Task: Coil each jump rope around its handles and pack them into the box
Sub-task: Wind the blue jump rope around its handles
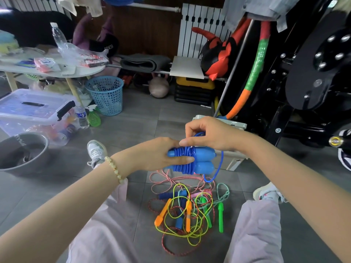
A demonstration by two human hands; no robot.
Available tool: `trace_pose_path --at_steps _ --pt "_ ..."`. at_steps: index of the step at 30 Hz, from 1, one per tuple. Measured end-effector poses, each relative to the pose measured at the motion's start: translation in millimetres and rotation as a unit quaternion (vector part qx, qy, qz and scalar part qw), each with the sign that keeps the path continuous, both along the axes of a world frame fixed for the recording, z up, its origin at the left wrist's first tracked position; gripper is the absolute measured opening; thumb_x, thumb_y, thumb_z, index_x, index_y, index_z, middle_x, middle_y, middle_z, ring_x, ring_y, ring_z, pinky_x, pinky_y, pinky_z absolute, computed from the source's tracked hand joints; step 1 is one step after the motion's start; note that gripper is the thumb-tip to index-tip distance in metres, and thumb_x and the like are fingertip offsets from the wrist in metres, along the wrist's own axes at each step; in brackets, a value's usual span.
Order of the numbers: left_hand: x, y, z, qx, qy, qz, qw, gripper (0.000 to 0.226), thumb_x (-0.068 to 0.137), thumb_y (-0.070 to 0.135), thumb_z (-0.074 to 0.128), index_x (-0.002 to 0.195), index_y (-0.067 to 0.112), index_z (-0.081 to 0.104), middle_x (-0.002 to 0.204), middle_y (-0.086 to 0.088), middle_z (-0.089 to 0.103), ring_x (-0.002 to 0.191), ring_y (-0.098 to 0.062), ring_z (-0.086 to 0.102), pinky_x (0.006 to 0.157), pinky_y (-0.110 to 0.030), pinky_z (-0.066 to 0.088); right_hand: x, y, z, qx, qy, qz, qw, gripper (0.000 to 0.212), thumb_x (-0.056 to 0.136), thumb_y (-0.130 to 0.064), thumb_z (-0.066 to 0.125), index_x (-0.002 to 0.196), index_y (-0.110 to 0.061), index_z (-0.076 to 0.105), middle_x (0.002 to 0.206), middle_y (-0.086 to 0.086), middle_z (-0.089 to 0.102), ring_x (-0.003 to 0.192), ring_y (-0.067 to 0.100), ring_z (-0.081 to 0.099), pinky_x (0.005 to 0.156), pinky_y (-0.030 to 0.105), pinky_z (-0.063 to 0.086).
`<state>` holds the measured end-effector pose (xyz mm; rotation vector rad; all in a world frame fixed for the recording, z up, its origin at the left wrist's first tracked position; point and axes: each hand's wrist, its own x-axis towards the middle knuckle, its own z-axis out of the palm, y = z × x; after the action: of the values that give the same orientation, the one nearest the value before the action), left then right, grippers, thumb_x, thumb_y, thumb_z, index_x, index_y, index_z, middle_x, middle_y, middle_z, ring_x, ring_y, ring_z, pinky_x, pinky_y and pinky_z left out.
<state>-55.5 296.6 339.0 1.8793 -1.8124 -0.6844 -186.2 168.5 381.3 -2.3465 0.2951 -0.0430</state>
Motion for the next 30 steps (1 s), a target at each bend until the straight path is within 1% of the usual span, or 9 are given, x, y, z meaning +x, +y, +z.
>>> trace_pose_path --at_steps 5,9,11,16,20,23,25,28,30 --pt "-11 6 3 -0.023 -0.096 -0.013 0.995 0.035 0.085 0.054 0.057 0.063 0.035 0.037 0.054 0.011 0.045 0.052 0.004 0.048 0.051 -0.015 0.034 -4 -5 -7 0.112 0.066 -0.001 0.992 0.044 0.070 -0.042 0.073 0.054 -0.013 0.044 0.062 0.013 0.040 0.061 0.022 0.037 0.057 0.029 0.032" --pt "-7 10 -4 -0.028 -0.052 -0.034 0.998 0.020 0.084 0.053 0.058 0.075 0.042 0.044 0.065 0.015 0.054 0.061 0.002 0.051 0.057 -0.015 0.037 -8 -2 -24 0.127 -0.033 -0.017 0.991 0.019 0.077 -0.019 0.075 0.074 -0.011 0.058 0.072 0.007 0.056 0.067 0.009 0.053 0.060 0.019 0.044" --pt "-6 12 -8 -0.024 0.005 -0.031 0.999 0.015 0.083 0.053 0.057 0.083 0.040 0.051 0.073 0.012 0.059 0.064 -0.003 0.053 0.064 -0.019 0.042 -9 0 -32 0.133 -0.079 -0.036 0.987 0.009 0.077 -0.020 0.075 0.077 -0.017 0.067 0.077 0.005 0.064 0.075 0.013 0.058 0.072 0.030 0.050" --pt "-2 14 -19 -0.022 0.123 -0.021 0.992 0.055 0.083 0.060 0.056 0.120 0.018 0.053 0.093 0.003 0.068 0.079 -0.004 0.062 0.076 -0.023 0.051 -20 8 -27 0.167 -0.087 -0.035 0.981 0.031 0.083 -0.034 0.055 0.099 -0.013 0.071 0.096 -0.004 0.070 0.090 0.005 0.062 0.081 0.017 0.045" --pt "5 13 -20 -0.016 0.169 0.026 0.985 0.073 0.080 0.053 0.053 0.139 0.018 0.029 0.085 -0.021 0.066 0.049 -0.001 0.050 0.052 -0.013 0.043 -28 8 -28 0.256 -0.048 -0.028 0.965 0.033 0.093 -0.033 0.048 0.120 -0.018 0.060 0.117 -0.003 0.066 0.108 0.006 0.061 0.087 0.017 0.047" --pt "4 14 -18 -0.015 0.189 0.013 0.982 0.082 0.085 0.044 0.054 0.147 0.035 0.001 0.071 0.004 0.069 0.050 0.000 0.054 0.054 -0.011 0.043 -30 8 -38 0.299 -0.006 -0.047 0.953 0.038 0.087 -0.040 0.045 0.118 -0.025 0.061 0.119 0.006 0.066 0.109 0.021 0.063 0.092 0.031 0.050" --pt "1 14 -19 -0.024 0.206 -0.005 0.978 0.077 0.094 0.024 0.052 0.146 0.037 -0.003 0.061 0.021 0.064 0.050 0.004 0.056 0.055 -0.006 0.042 -31 10 -46 0.343 0.004 -0.071 0.937 0.041 0.083 -0.043 0.045 0.113 -0.021 0.062 0.112 0.007 0.068 0.101 0.021 0.064 0.089 0.030 0.049" --pt "1 14 -26 -0.047 0.225 -0.027 0.973 0.066 0.095 0.030 0.053 0.146 0.046 0.014 0.095 0.018 0.071 0.084 -0.007 0.068 0.084 -0.024 0.054 -32 16 -56 0.408 -0.004 -0.097 0.908 0.046 0.079 -0.049 0.052 0.112 -0.018 0.060 0.105 0.004 0.068 0.095 0.016 0.065 0.086 0.027 0.051" --pt "4 14 -29 -0.050 0.217 -0.024 0.975 0.054 0.091 0.039 0.053 0.141 0.042 0.032 0.125 0.015 0.061 0.115 -0.003 0.058 0.104 -0.030 0.044 -32 16 -63 0.440 -0.014 -0.083 0.894 0.056 0.073 -0.060 0.066 0.113 -0.021 0.062 0.109 0.004 0.067 0.102 0.019 0.062 0.090 0.031 0.049"
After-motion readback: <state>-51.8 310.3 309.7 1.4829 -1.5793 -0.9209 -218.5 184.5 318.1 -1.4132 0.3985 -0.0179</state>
